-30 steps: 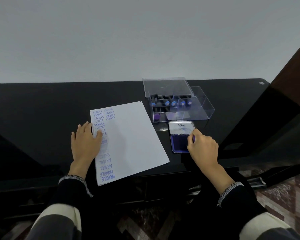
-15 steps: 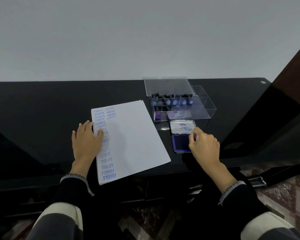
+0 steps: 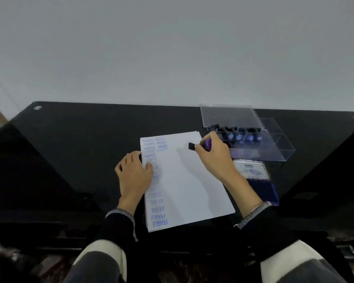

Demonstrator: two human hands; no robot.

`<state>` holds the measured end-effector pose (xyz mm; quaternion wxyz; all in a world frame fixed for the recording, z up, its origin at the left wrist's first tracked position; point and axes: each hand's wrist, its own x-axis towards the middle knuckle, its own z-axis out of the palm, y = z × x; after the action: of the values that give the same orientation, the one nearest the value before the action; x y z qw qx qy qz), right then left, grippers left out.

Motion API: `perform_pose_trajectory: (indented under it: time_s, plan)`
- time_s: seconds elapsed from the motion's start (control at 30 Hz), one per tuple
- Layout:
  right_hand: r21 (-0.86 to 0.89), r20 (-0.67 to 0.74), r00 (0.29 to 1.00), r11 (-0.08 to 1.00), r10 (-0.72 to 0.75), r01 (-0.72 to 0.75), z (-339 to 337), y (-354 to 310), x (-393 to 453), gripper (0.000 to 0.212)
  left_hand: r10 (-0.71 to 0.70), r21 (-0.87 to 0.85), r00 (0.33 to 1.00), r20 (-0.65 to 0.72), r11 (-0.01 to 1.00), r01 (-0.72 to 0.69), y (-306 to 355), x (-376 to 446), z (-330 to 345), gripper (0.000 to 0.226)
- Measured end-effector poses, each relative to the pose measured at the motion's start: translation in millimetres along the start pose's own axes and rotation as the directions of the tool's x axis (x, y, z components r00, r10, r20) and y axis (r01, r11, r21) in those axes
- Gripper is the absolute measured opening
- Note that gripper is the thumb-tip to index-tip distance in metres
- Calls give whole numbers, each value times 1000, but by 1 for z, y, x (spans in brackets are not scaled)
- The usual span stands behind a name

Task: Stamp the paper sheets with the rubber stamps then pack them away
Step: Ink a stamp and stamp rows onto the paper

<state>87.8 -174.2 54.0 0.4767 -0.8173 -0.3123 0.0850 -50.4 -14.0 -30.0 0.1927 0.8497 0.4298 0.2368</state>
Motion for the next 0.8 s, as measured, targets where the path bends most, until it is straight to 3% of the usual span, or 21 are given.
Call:
perform_pose_trajectory:
  time_s: [0.17,0.33,0.8]
  plan:
    - [-30,96,994,998,-59,62,52,-8,42,22,5,121,999,38,993,-9,-3,2,2,46]
    - [-117,257,964,988,-69,102,86,1,58,21,48,196,995,90,978,-65,-4,5,4,39]
    - [-261,359,929,945,-96,199,109,12,68,20,68,188,985,160,977,-98,-6,5,4,44]
